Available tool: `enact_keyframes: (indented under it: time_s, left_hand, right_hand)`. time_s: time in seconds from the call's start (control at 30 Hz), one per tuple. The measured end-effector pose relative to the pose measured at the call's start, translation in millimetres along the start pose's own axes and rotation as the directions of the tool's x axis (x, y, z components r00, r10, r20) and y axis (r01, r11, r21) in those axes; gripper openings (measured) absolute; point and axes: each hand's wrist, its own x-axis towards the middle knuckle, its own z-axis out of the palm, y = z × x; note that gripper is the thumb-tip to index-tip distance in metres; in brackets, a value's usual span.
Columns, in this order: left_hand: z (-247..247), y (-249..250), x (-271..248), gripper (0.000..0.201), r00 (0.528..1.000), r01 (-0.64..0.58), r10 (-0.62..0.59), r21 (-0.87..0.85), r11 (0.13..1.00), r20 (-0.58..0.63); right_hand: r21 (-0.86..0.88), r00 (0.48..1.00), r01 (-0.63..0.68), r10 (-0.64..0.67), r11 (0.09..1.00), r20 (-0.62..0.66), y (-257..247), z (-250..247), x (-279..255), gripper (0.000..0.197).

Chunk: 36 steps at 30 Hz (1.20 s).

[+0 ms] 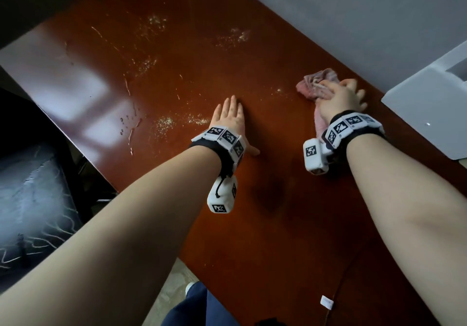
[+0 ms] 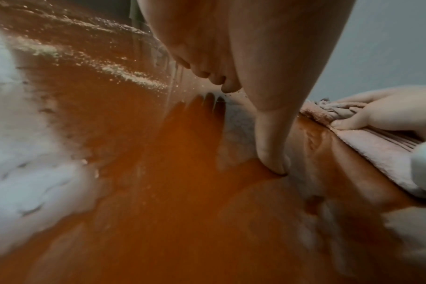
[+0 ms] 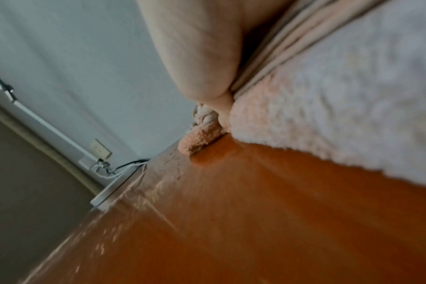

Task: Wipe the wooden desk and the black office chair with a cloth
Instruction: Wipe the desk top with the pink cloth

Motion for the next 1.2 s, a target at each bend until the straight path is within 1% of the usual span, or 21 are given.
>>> enact_keyframes:
  time_s: [0.07,0.17,0.27,0.43,0.53,0.6,0.7,0.8,0.97,1.03,1.07,1.13,1.17,1.2]
  left_hand:
    - [-2,0,4,0.131,1.0,0.012,-0.012,-0.006,1.0,0.029]
    - [-4,0,5,0.131,0.998,0.003,-0.004,0.012,1.0,0.056]
    - [-6,0,4,0.131,0.998,-0.006,0.004,0.036,0.999,0.058]
    - [-9,-3,-1,0.13,0.997,-0.033,0.029,0.063,0.997,0.074]
    - [-7,-6,-3,0.128,0.996,-0.06,0.054,0.097,0.993,0.067]
    - [-4,-9,-4,0.127,0.995,-0.083,0.077,0.105,0.991,0.06]
    - [-3,-11,-4,0.125,0.993,-0.117,0.111,0.163,0.98,0.042]
    - [-10,-16,1,0.125,0.99,-0.142,0.136,0.188,0.972,0.046]
    - [-26,-19,6,0.12,0.986,-0.167,0.158,0.221,0.961,0.059]
    - [-34,-16,10,0.111,0.988,-0.156,0.149,0.217,0.964,0.047]
    - [-38,-15,12,0.101,0.989,-0.146,0.139,0.201,0.969,0.045]
    - [-45,-14,19,0.07,0.993,-0.115,0.11,0.131,0.985,0.04]
    - [-47,-14,22,0.056,0.995,-0.096,0.094,0.095,0.991,0.018]
    - [-48,-15,24,0.045,0.997,-0.076,0.077,0.068,0.995,-0.002]
  right_hand:
    - [0.008,0.999,-0.037,0.037,0.999,-0.01,-9,-2,16,0.037]
    - [0.017,0.998,-0.069,0.069,0.997,0.007,-17,-4,28,0.038]
    - [0.0,0.999,-0.05,0.05,0.999,-0.004,-18,-4,24,0.041]
    - [-0.01,0.996,0.079,-0.079,0.997,0.033,-31,3,-19,0.039]
    - [-0.03,0.993,0.106,-0.104,0.994,0.063,-39,12,-61,0.038]
    - [-0.051,0.99,0.135,-0.132,0.99,0.057,-40,19,-87,0.041]
    - [-0.061,0.987,0.152,-0.149,0.986,0.053,-33,27,-117,0.045]
    - [-0.092,0.979,0.198,-0.191,0.976,0.074,-30,28,-125,0.048]
    - [-0.121,0.963,0.257,-0.243,0.959,0.12,-29,21,-108,0.048]
    - [-0.124,0.969,0.241,-0.232,0.963,0.086,-31,20,-91,0.047]
    - [-0.112,0.976,0.214,-0.208,0.97,0.066,-32,20,-81,0.046]
    - [-0.083,0.985,0.17,-0.166,0.982,0.047,-35,18,-57,0.044]
    - [-0.083,0.986,0.161,-0.158,0.983,0.047,-35,16,-45,0.044]
    - [-0.089,0.987,0.16,-0.156,0.983,0.047,-35,14,-33,0.043]
